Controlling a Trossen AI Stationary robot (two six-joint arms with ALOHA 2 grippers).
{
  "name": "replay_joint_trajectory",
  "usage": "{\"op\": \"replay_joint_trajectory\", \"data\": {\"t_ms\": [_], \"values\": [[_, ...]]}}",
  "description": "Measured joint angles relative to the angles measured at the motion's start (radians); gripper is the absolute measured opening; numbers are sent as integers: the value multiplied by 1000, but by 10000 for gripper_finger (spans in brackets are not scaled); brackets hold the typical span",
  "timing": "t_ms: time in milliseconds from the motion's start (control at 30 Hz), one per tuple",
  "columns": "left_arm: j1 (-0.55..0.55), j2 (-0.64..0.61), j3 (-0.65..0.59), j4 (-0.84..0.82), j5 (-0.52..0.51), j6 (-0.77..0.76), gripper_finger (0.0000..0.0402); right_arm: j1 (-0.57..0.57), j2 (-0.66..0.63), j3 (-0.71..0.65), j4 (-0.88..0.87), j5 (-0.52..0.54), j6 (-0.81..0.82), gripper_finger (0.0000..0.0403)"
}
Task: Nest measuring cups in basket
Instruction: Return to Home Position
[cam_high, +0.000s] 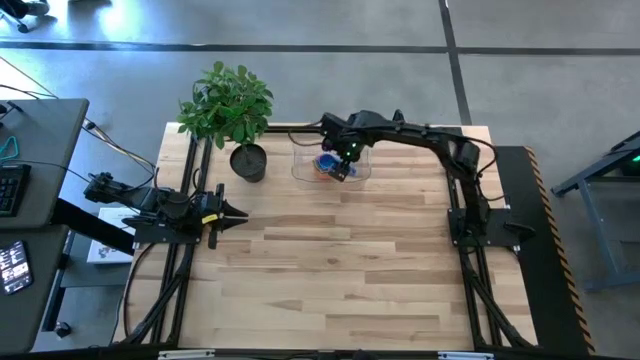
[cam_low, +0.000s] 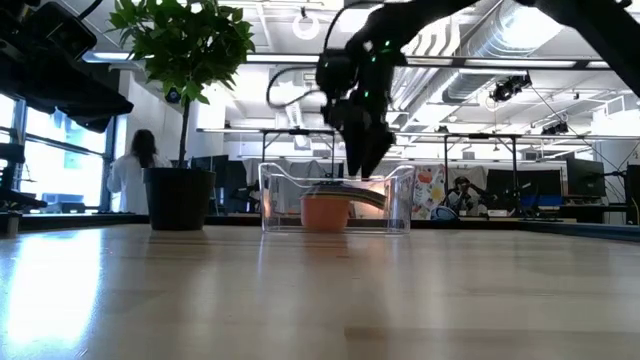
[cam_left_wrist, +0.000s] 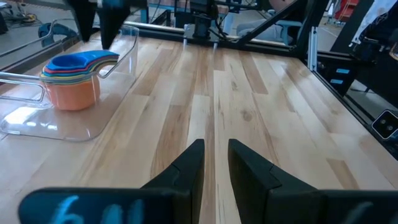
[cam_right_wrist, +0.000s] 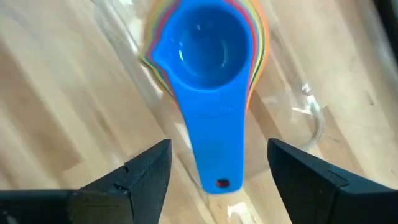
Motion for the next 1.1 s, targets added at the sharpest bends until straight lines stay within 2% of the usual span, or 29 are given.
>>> {"op": "replay_joint_trajectory", "data": {"t_ms": [233,433,533,600,867,1100], "values": [[0,0,0,1,0,0,62,31,-139,-1,59,-52,12,256],[0,0,0,1,0,0,62,81,-270,-1,93,103,-19,256],[0,0,0,1,0,0,62,99,-334,-25,111,136,-40,256],[0,0,0,0,0,0,62,100,-412,-124,176,133,-51,256],[0,0,0,0,0,0,62,115,-893,-731,558,83,-15,256],[0,0,0,0,0,0,62,136,-1286,-1112,726,83,33,256]]}}
